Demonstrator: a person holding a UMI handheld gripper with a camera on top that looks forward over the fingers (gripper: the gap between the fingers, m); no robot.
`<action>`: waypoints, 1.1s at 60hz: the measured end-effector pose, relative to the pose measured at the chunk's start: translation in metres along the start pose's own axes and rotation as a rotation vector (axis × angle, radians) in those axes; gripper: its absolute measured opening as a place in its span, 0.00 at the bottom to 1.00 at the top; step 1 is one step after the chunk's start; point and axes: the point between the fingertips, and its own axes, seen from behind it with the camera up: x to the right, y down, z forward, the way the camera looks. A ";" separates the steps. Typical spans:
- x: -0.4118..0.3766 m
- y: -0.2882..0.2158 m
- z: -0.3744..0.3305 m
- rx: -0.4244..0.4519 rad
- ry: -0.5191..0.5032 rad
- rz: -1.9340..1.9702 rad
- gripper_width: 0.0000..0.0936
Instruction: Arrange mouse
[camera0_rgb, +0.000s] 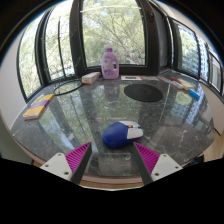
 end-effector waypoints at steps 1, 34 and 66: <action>-0.001 -0.001 0.005 -0.003 0.006 0.010 0.91; 0.006 -0.055 0.084 0.006 0.179 0.040 0.54; -0.053 -0.220 0.042 0.229 -0.086 -0.050 0.37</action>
